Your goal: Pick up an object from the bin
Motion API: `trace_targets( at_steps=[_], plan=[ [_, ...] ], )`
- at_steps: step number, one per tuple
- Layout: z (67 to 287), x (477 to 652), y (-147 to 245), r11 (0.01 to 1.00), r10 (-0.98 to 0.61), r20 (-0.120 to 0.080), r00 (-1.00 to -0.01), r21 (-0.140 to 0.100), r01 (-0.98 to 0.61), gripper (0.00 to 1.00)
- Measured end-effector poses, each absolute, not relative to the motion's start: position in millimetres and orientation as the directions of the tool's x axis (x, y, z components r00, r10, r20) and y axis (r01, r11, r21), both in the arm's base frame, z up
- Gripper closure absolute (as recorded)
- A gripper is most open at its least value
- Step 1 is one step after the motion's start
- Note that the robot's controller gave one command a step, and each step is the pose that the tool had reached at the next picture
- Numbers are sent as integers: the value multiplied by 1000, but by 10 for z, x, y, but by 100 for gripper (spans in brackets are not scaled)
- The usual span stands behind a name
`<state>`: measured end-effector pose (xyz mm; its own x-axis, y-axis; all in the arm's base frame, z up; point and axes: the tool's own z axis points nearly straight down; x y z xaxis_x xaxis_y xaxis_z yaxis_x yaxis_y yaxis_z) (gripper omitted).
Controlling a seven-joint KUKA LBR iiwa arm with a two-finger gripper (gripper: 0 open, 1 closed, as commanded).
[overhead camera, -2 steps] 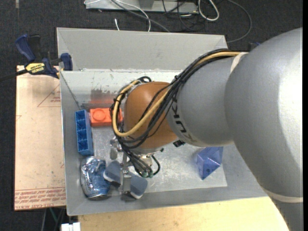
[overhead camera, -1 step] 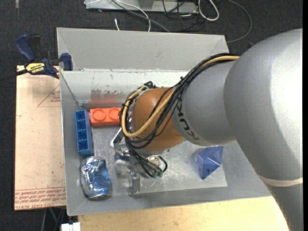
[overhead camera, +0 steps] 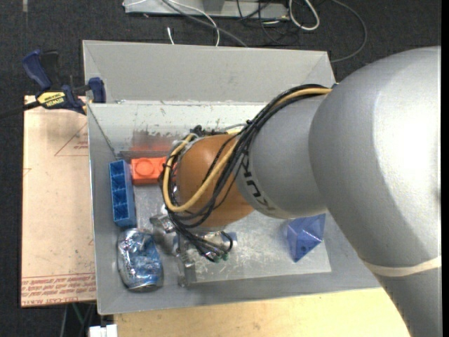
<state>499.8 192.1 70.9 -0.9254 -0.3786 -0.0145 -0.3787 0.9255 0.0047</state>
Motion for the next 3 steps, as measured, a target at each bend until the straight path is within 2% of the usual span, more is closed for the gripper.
trace_targets(
  at_steps=[1, 2, 3],
  plan=[
    [1308, 5097, 1653, 978, -209, -15, -978, 5, -210, 0],
    [1238, 4981, 1810, 941, -337, -4, -941, 8, -337, 100],
    [1237, 4981, 1809, 941, -337, -4, -941, 8, -337, 0]
  ],
)
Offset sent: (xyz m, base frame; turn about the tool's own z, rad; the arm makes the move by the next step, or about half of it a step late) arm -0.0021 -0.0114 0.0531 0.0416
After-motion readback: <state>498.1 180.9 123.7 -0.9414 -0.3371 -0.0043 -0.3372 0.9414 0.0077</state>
